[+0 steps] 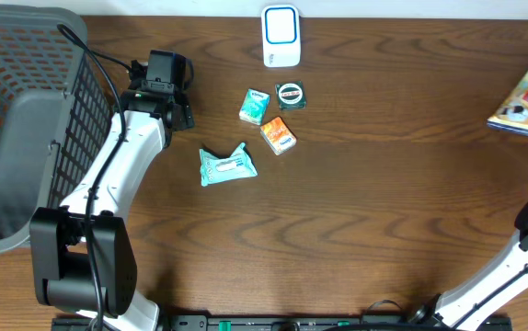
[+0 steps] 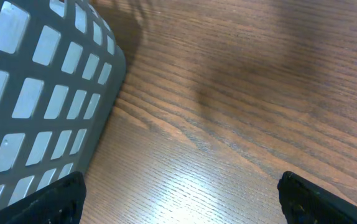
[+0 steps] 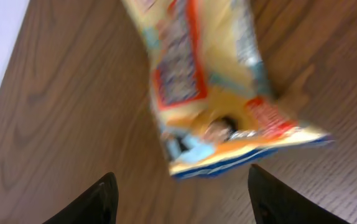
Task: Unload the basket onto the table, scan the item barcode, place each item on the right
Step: 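Move the snack bag to the right table edge and release it, then reach the right gripper to the green Zam-Buk tin and grasp it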
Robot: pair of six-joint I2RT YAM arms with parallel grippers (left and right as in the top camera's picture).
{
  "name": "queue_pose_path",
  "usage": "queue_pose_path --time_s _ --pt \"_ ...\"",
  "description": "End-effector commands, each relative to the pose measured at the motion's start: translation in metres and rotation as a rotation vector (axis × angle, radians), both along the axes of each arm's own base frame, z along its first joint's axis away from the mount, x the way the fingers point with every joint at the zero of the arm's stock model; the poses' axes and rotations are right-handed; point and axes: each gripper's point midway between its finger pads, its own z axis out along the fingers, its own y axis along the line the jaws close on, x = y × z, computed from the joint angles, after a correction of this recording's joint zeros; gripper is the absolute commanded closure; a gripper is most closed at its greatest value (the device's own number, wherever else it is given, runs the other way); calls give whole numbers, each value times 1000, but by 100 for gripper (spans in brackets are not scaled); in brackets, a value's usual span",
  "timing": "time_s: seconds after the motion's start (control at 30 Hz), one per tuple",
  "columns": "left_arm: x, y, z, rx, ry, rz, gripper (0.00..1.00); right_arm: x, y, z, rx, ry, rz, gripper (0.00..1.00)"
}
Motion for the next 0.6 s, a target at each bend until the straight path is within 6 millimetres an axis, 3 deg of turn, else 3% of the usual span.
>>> queue_pose_path --time_s 0.0,0.13,0.27,0.57 --pt "2 2 6 12 -13 2 2 21 36 20 32 -95 183 41" --pt "2 2 6 12 -13 2 2 30 65 17 58 -80 236 46" --pt "2 2 6 12 -13 2 2 40 114 13 97 -49 332 40" --pt "2 2 6 12 -13 2 2 68 285 12 93 -83 813 19"
